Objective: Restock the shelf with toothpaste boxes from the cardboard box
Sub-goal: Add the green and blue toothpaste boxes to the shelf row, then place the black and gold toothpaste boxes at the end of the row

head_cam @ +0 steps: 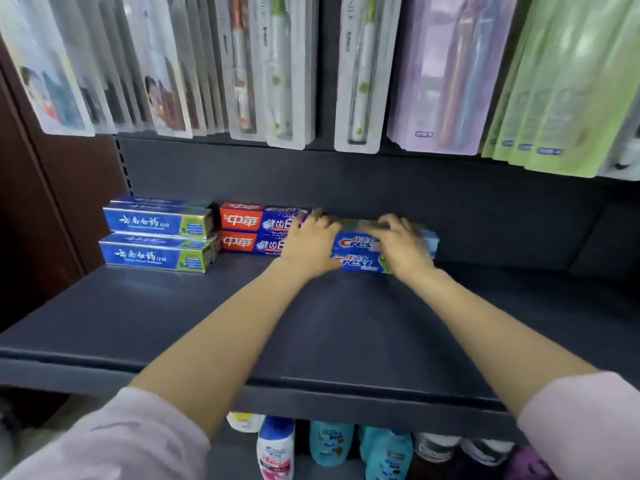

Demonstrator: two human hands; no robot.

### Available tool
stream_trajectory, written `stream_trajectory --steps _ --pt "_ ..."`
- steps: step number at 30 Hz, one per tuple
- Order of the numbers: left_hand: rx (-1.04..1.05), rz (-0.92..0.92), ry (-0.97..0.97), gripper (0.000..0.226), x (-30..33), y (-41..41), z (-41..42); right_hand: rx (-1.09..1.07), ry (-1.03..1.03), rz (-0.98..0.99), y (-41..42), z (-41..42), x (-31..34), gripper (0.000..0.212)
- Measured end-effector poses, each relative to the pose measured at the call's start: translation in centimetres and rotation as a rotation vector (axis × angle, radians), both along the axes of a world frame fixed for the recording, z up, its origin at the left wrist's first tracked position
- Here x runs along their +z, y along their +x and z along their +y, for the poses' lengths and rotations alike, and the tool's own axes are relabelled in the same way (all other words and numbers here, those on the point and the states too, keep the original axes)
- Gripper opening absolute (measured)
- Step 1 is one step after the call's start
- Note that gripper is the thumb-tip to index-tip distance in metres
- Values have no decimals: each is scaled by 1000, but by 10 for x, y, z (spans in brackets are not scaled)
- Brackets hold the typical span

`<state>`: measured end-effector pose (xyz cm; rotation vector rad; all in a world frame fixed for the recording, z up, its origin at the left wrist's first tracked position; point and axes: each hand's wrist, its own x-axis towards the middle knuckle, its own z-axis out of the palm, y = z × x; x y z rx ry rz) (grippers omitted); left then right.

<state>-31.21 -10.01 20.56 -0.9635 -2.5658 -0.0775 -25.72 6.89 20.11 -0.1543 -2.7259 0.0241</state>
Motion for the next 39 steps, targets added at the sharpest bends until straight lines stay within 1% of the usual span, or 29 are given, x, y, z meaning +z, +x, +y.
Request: stream_trajectory --steps 2,4,7,9,11,13,15,17,22,26,28,31,33,34,37,39 --pt "21 -8 -50 66 -8 -6 2 -25 -19 24 -1 1 -14 56" --pt "21 -3 -37 64 -10 -8 3 -12 -77 39 0 3 -17 55" --pt "19 -12 -15 60 -6 -6 6 28 -171 4 3 6 -11 54" --pt "19 -13 15 58 -2 2 10 27 -246 7 10 5 -5 52" --pt "-3 -6 61 54 0 14 15 -5 -294 51 20 2 -1 45" --pt "-14 -5 115 49 3 28 19 -60 -297 89 36 0 3 37" --pt "-6 -29 169 44 5 46 22 -70 -303 74 56 0 4 33" --pt "-17 -97 211 38 6 68 27 -56 -340 40 78 1 5 32" --pt "-36 -383 344 24 -3 137 38 -14 -448 -12 152 10 1 28" --pt "-31 -464 444 17 -26 212 56 11 -457 -30 229 28 -16 27" --pt "-62 -441 428 16 -41 251 68 7 -459 -91 266 37 -28 26" --pt "-78 -292 416 18 -66 301 84 -9 -456 -196 317 53 -57 25" --pt "-112 -244 421 21 -85 326 94 -31 -471 -266 342 65 -84 24" --pt "-131 -278 393 22 -95 336 99 -53 -483 -303 351 72 -98 25" --pt "-122 -542 252 20 -129 355 118 -111 -504 -406 369 94 -137 25" --pt "-83 -674 169 22 -151 360 129 -133 -490 -461 378 107 -159 24"
